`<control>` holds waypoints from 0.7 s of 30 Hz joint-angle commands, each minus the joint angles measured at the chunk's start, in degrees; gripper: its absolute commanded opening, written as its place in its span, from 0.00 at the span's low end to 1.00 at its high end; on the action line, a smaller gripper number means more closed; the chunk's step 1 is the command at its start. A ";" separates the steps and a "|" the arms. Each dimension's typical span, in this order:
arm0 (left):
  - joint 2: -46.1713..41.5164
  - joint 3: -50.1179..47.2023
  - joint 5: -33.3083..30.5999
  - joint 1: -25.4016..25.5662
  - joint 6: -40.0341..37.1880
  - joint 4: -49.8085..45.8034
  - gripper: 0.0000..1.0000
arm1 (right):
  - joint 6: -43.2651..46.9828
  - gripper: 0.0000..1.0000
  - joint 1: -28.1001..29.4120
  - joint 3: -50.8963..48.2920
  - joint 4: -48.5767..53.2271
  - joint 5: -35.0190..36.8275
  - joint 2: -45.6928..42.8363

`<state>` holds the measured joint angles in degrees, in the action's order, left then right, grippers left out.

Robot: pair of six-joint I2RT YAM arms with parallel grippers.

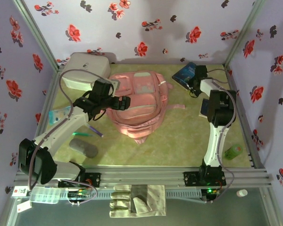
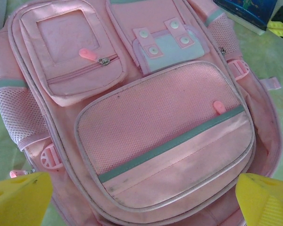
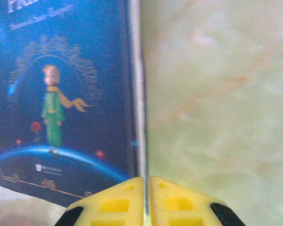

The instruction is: Pack the student bag

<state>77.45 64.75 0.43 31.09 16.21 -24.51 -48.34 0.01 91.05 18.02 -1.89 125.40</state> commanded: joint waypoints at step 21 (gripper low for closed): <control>0.61 0.91 -0.20 -0.57 1.90 -0.36 1.00 | 14.87 0.53 0.75 14.13 13.75 0.84 6.15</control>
<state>77.71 64.75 0.45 31.09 17.67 -24.49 -35.92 0.19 101.58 27.14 -0.64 129.32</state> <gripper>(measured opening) 0.997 0.535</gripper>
